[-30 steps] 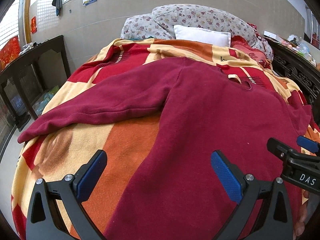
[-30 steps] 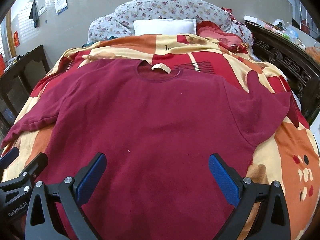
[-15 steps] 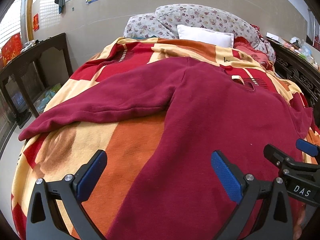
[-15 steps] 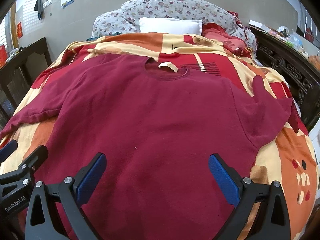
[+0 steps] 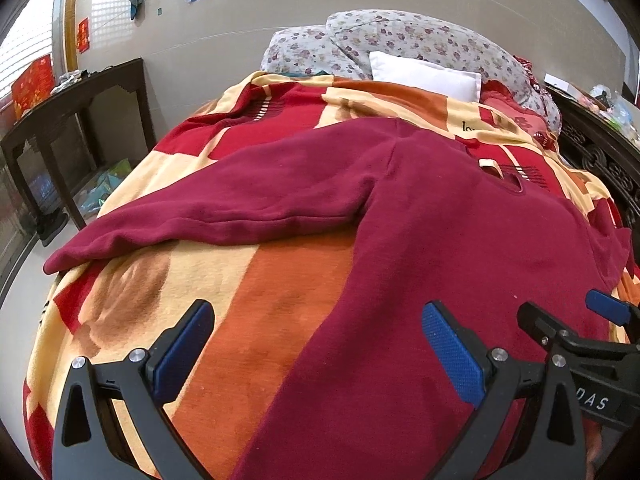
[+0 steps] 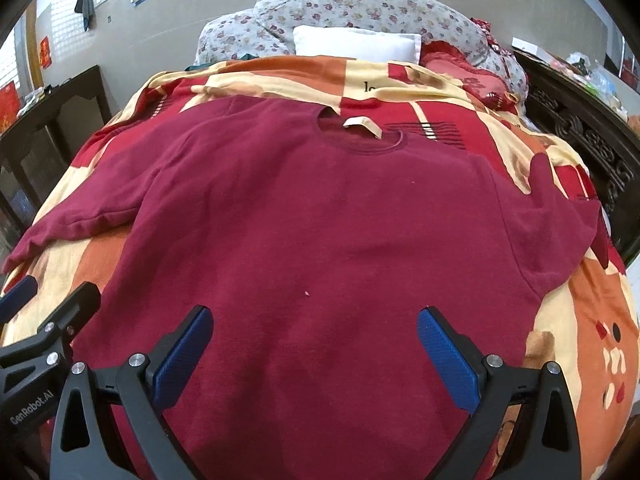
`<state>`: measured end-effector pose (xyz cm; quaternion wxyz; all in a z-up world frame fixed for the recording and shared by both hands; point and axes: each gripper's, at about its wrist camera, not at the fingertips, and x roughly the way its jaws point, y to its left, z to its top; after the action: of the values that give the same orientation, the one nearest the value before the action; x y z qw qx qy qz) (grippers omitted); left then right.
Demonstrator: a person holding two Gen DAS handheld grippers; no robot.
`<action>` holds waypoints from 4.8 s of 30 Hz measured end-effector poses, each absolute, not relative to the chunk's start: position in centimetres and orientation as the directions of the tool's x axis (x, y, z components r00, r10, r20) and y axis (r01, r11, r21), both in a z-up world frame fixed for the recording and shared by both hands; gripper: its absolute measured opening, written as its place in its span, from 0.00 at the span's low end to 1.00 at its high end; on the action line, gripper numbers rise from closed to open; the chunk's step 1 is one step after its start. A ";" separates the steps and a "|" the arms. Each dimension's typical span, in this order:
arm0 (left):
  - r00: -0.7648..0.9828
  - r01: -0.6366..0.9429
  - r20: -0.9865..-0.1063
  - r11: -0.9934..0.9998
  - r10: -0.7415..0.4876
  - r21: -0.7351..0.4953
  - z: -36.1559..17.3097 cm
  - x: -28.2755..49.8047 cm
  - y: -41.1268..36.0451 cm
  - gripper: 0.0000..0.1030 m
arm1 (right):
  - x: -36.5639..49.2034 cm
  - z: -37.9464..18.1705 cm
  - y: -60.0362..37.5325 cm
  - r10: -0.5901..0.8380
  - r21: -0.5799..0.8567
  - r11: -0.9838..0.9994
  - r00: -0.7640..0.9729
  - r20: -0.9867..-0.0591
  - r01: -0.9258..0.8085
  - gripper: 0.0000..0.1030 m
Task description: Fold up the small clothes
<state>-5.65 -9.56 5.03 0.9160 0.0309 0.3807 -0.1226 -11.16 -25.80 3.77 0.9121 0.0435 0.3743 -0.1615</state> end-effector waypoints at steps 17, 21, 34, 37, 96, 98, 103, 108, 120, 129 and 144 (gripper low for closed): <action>0.671 0.187 -0.715 0.978 -0.195 -0.091 5.2 -4.7 -5.7 1.00 | -10.8 3.0 -25.6 -0.229 -0.020 0.951 0.660 -0.715 0.308 1.00; 0.683 0.074 -0.711 0.985 -0.165 -0.158 5.5 -3.1 -1.0 1.00 | -10.7 2.8 -25.6 -0.200 0.001 0.957 0.662 -0.722 0.291 1.00; 0.640 -0.264 -0.757 0.888 -0.132 -0.378 1.6 6.4 9.3 0.57 | -9.8 1.7 -25.0 -0.148 0.023 0.968 0.644 -0.751 0.249 1.00; 0.621 -0.230 -0.757 0.877 -0.202 -0.422 0.9 7.8 9.2 0.22 | -9.8 1.5 -24.9 -0.134 0.033 0.971 0.648 -0.750 0.238 1.00; 0.708 0.319 -0.646 0.945 -0.285 -0.067 6.8 2.1 -10.0 0.84 | -1.9 2.9 -25.0 0.030 0.044 0.999 0.709 -0.705 0.002 0.17; 0.724 0.316 -0.631 0.947 -0.278 -0.055 7.3 1.9 -9.8 0.84 | -3.1 3.8 -28.1 0.156 0.250 0.968 0.744 -0.650 0.015 0.14; 0.725 0.320 -0.615 0.943 -0.309 -0.096 8.3 2.0 -10.3 0.84 | -8.2 7.9 -35.3 0.228 0.459 0.888 0.848 -0.478 0.019 0.12; 0.708 0.346 -0.634 0.936 -0.309 -0.070 7.6 1.9 -12.2 0.84 | -10.4 7.9 -41.6 0.036 0.420 0.880 0.852 -0.523 0.221 0.12; 0.694 0.334 -0.663 0.941 -0.281 -0.050 6.5 2.6 -12.6 0.84 | -11.2 4.8 -46.8 0.134 0.651 0.721 0.875 -0.466 0.237 0.66; 0.711 0.332 -0.647 0.943 -0.275 -0.036 7.3 2.8 -12.8 0.84 | -14.3 8.1 -45.7 -0.071 0.455 0.840 0.892 -0.446 0.294 0.07; 0.713 0.352 -0.665 0.934 -0.220 0.068 5.8 5.2 -17.8 0.84 | -16.8 8.5 -47.7 -0.124 0.429 0.814 0.839 -0.530 0.391 0.20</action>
<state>5.16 -17.85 5.82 0.9207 0.0950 0.3452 -0.1553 -16.77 -47.71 8.48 0.9199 0.2707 0.2469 -0.1399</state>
